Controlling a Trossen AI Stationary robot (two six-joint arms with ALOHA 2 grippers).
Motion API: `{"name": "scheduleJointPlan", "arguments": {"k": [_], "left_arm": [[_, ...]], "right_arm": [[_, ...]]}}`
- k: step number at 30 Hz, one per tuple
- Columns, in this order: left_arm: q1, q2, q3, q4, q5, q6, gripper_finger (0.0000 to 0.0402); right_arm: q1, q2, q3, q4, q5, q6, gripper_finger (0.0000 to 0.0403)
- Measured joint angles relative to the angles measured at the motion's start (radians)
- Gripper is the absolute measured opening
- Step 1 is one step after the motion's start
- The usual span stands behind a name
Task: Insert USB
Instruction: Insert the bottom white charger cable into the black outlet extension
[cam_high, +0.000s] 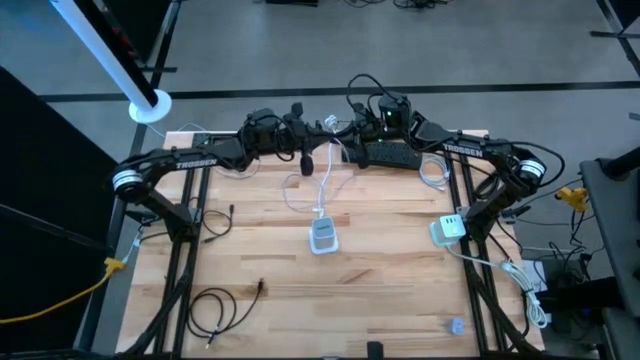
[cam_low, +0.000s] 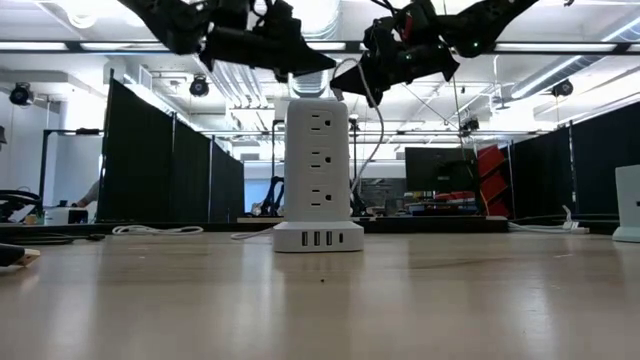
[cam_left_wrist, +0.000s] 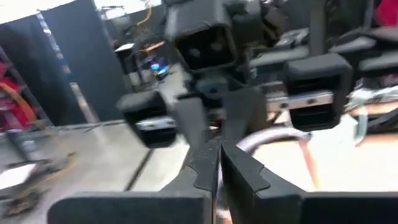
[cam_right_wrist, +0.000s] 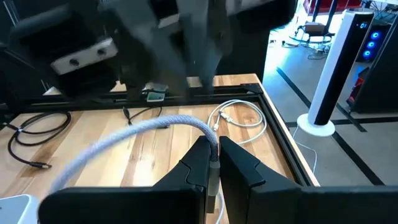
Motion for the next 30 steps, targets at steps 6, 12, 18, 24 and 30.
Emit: {"name": "scheduleJointPlan", "arguments": {"k": [6,12,18,24,30], "left_arm": [[-0.004,-0.013,0.07,-0.202,-0.012,0.121,0.0045],[-0.01,0.024,0.071,-0.197,0.012,0.13,0.0074],[-0.014,0.048,0.071,-0.18,0.008,0.109,0.0086],[-0.014,0.047,0.071,-0.134,0.004,0.069,0.0077],[-0.014,0.054,0.071,-0.109,0.006,0.043,0.0048]], "right_arm": [[0.0,0.0,0.0,-0.001,0.0,0.001,0.001],[0.0,0.0,0.0,-0.001,-0.001,0.004,0.001],[0.0,0.0,0.0,-0.006,0.0,0.011,0.001],[0.005,0.0,0.001,-0.003,-0.001,0.014,0.001],[0.014,0.0,0.001,-0.005,0.0,0.014,0.001]]}}
